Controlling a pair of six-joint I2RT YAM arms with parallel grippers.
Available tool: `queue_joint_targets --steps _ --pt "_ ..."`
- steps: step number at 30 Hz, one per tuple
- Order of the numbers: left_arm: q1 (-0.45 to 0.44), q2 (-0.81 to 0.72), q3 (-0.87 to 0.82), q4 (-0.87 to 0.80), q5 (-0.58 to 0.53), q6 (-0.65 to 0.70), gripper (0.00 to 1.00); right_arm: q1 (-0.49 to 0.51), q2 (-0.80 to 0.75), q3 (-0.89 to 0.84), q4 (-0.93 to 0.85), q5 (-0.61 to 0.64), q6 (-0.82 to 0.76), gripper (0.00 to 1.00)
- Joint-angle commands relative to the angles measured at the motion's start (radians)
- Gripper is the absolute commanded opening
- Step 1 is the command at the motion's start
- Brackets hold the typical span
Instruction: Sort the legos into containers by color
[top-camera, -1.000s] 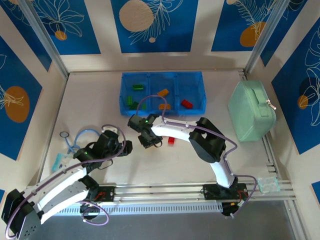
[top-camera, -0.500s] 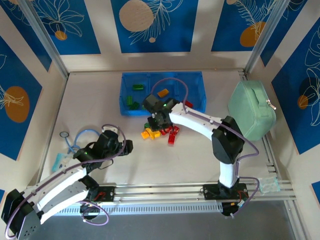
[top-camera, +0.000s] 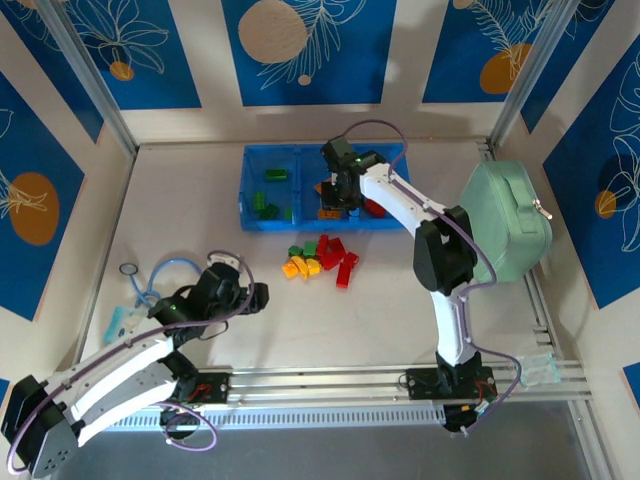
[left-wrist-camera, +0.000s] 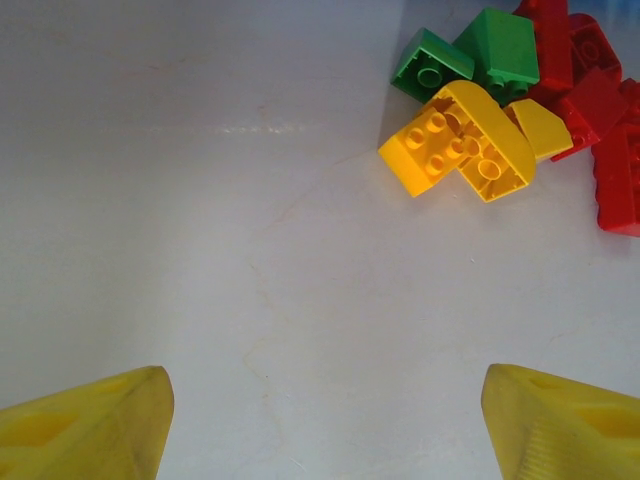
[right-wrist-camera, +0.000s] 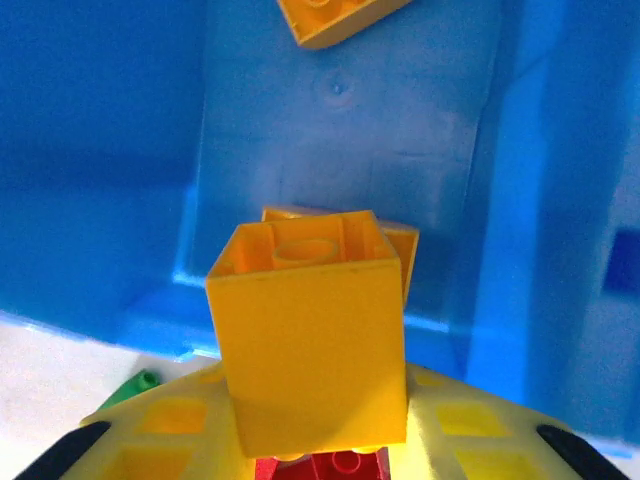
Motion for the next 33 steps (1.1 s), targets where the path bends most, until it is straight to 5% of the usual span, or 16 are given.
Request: queue_joint_targets --steps 1,8,18,33 --pt "-0.018 -0.003 0.031 -0.025 -0.024 -0.016 0.8 -0.006 0.029 0.078 -0.045 -0.024 -0.027 0.35" --pt "-0.043 0.042 0.058 -0.007 -0.033 -0.013 0.8 0.001 0.02 0.092 -0.018 -0.108 -0.06 0.61" --pt "-0.061 0.137 0.087 0.072 -0.001 0.031 0.8 0.02 -0.248 -0.231 0.132 -0.072 -0.022 0.62" --pt "-0.048 0.588 0.292 0.186 0.09 0.153 0.72 0.015 -0.739 -0.789 0.296 -0.079 0.076 0.56"
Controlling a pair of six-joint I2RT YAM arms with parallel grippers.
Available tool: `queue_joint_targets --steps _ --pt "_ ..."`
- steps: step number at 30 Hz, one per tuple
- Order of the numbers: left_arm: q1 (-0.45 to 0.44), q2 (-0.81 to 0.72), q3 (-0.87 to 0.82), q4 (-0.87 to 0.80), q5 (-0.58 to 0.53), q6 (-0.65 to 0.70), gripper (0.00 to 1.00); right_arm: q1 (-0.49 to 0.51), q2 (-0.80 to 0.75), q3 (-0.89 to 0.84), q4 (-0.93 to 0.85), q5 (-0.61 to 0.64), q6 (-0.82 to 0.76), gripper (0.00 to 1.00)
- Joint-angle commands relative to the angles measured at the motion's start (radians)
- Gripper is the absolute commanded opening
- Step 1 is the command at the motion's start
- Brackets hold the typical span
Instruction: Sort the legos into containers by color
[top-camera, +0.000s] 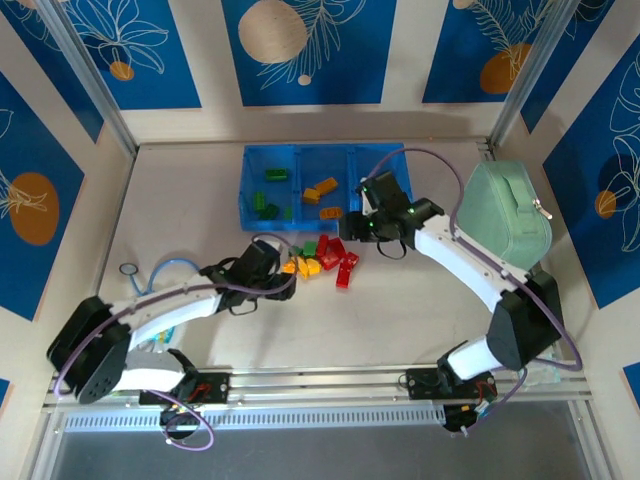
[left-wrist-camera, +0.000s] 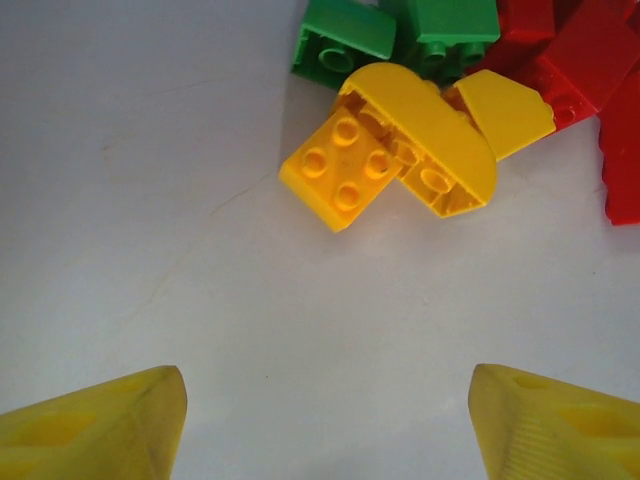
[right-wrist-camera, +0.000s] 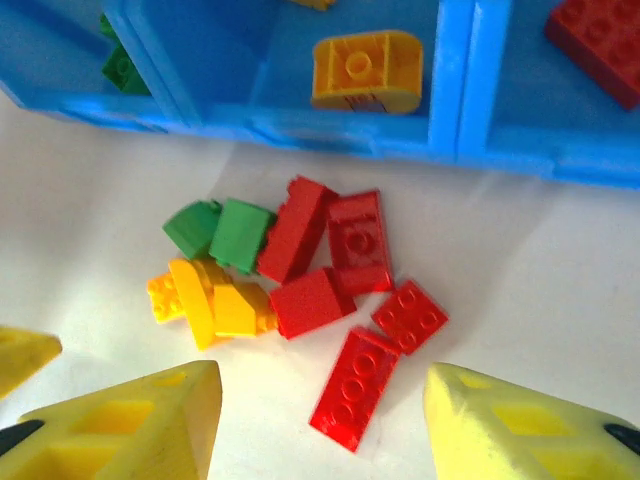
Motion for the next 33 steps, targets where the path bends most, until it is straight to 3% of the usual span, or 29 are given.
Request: queue_joint_targets --steps 1,13,27,33 --pt "0.004 0.088 0.071 0.049 0.045 0.051 0.7 -0.01 -0.075 -0.083 0.024 -0.008 0.038 0.56" --pt "0.06 0.302 0.213 0.015 0.028 0.132 0.59 -0.086 -0.341 -0.314 0.006 -0.034 0.077 0.55" --pt "0.086 0.419 0.29 -0.008 0.064 0.166 0.53 -0.103 -0.402 -0.382 -0.007 -0.049 0.093 0.54" --pt "0.086 0.423 0.265 0.006 0.071 0.155 0.45 -0.103 -0.409 -0.394 -0.005 -0.048 0.098 0.54"
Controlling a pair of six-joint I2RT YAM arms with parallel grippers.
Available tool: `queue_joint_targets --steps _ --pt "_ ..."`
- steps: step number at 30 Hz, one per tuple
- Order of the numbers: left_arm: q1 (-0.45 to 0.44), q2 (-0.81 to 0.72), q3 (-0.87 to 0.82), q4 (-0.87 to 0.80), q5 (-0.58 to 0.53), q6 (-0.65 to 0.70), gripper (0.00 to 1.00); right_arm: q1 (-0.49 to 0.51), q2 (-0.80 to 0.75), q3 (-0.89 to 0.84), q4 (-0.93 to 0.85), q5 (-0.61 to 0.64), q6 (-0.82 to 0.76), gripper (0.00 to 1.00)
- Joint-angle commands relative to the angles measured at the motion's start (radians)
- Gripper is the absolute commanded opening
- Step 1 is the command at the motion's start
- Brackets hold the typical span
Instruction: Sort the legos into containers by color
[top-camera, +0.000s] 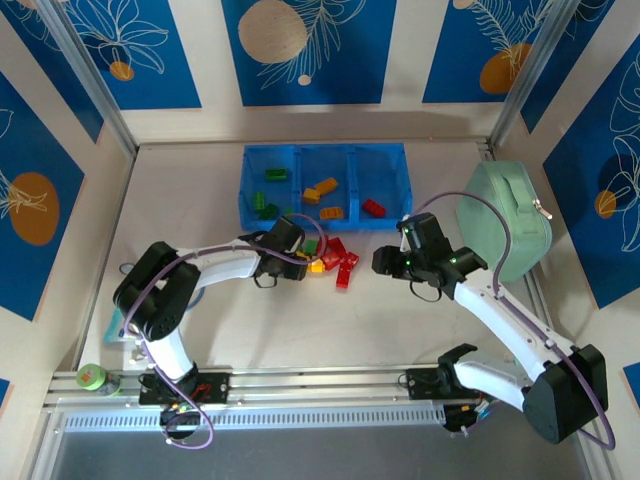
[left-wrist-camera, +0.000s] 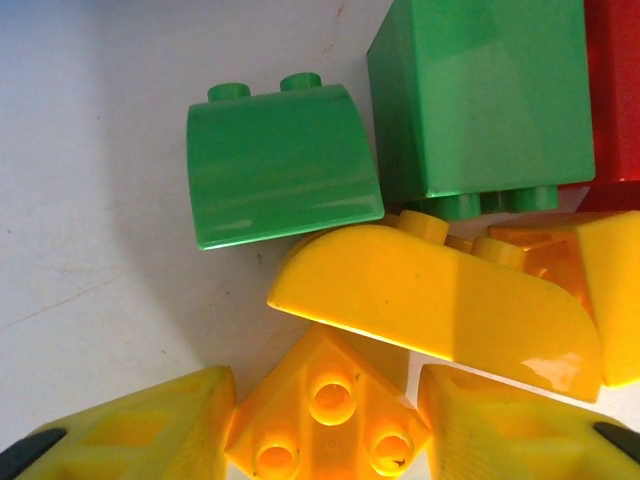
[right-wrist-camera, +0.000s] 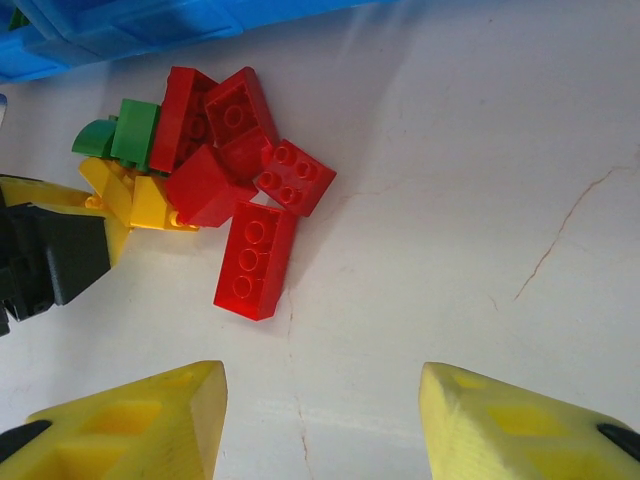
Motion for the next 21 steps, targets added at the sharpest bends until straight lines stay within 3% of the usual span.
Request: queue_joint_targets --steps 1,6,13,17,21 --pt "0.007 0.008 -0.013 -0.007 0.026 0.0 0.43 -0.005 -0.022 -0.016 -0.011 -0.021 0.015 0.54" --pt "-0.001 -0.037 -0.039 -0.014 0.025 -0.019 0.36 -0.007 -0.028 -0.024 -0.006 -0.016 0.022 0.53" --pt "-0.015 -0.195 -0.064 -0.045 0.008 -0.043 0.35 -0.01 -0.029 -0.042 0.011 -0.015 0.03 0.53" --pt "-0.014 -0.258 -0.009 -0.078 -0.012 -0.023 0.34 -0.011 -0.031 -0.052 0.015 -0.018 0.035 0.53" --pt "0.002 -0.214 0.109 -0.101 0.014 0.004 0.34 -0.011 -0.042 -0.059 0.017 -0.029 0.045 0.53"
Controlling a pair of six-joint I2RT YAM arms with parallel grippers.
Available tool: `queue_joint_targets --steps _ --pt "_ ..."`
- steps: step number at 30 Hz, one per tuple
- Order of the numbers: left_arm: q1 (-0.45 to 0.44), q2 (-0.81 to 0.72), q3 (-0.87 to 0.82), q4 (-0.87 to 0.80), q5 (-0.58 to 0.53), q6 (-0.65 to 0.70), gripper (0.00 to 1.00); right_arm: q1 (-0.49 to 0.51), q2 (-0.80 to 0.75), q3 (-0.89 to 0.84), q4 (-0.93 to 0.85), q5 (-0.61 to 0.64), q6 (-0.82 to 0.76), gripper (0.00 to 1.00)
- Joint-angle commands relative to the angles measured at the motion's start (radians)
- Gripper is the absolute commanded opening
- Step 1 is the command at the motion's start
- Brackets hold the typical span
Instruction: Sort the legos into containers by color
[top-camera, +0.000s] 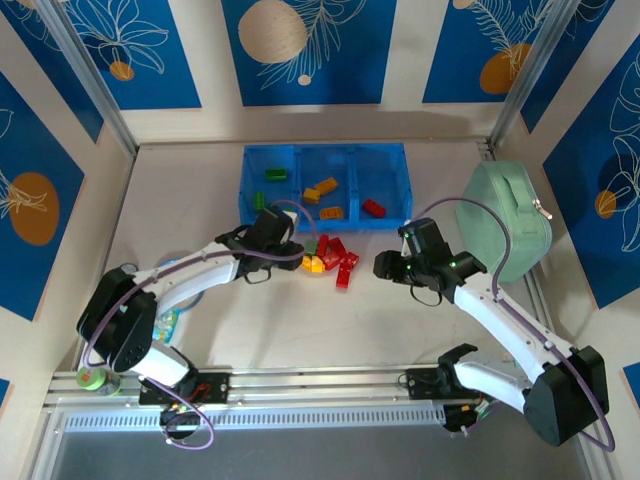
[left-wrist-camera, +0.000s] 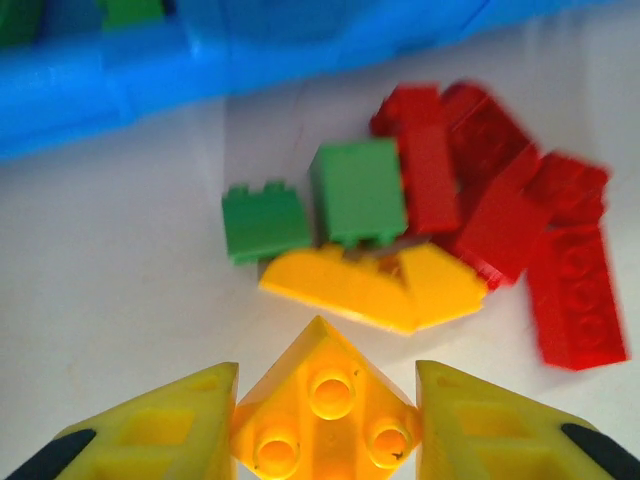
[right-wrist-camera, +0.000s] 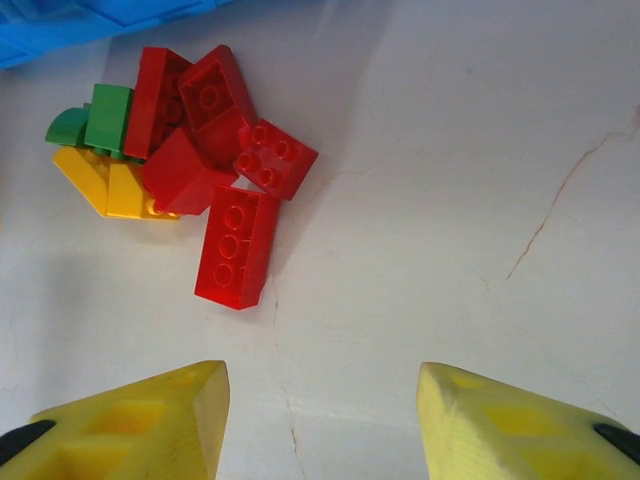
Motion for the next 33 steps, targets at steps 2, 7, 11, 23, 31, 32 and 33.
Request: queue_joint_targets --steps 2,7,11,23,31,32,33 --pt "0.014 0.067 0.152 -0.044 0.031 0.035 0.33 -0.006 -0.036 -0.013 0.001 -0.033 0.021 0.53" --pt "0.03 0.224 0.369 -0.078 0.062 0.066 0.33 -0.006 -0.074 -0.014 -0.029 -0.022 0.022 0.53" --pt "0.049 0.366 0.551 -0.126 0.067 0.098 0.33 -0.007 -0.101 -0.017 -0.051 -0.022 0.024 0.53" --pt "0.105 0.572 0.857 -0.268 0.069 0.112 0.74 -0.004 -0.155 -0.053 -0.068 -0.056 0.046 0.53" --pt "0.086 0.341 0.65 -0.183 0.052 0.11 0.8 0.002 -0.11 -0.045 -0.054 -0.059 0.049 0.59" --pt "0.08 0.298 0.607 -0.156 0.06 0.104 0.8 0.008 -0.096 -0.04 -0.05 -0.057 0.052 0.6" --pt "0.072 0.255 0.562 -0.126 0.07 0.098 0.8 0.016 -0.08 -0.034 -0.047 -0.055 0.053 0.6"
